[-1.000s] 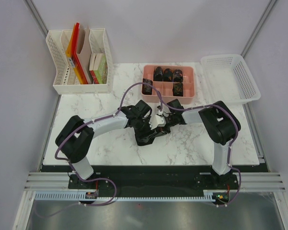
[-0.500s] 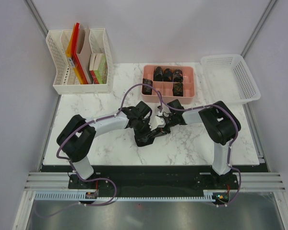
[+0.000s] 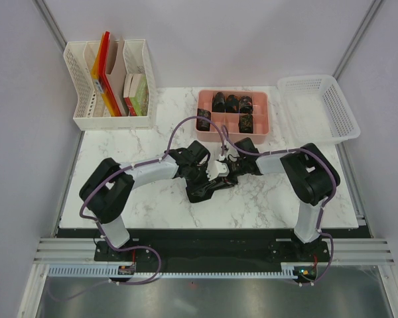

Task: Roll the ties
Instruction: Roll the tie at the center of the board.

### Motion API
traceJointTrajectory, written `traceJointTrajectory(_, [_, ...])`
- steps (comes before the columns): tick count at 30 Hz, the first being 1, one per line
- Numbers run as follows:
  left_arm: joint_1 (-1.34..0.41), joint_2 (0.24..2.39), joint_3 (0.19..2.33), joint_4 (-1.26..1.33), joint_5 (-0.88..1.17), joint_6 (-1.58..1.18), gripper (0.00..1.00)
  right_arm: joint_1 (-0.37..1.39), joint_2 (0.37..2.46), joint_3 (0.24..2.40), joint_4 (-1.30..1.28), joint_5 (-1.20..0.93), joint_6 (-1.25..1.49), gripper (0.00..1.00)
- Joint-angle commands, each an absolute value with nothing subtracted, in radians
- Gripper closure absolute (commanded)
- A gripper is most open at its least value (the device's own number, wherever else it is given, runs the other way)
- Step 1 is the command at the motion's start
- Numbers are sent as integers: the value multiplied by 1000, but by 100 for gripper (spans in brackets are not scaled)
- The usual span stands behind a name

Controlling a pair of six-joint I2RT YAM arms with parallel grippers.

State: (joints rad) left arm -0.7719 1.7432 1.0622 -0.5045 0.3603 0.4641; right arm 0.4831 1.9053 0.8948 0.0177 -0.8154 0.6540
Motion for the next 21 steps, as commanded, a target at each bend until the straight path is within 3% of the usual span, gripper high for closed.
traceJointTrajectory(1, [-778,1815,996,-506,324,494,72,483,1864,871,106,-813,706,60])
traceJointTrajectory(21, [-762,1824,989,-509,347,554,71,515,1864,821,313,-864,807,51])
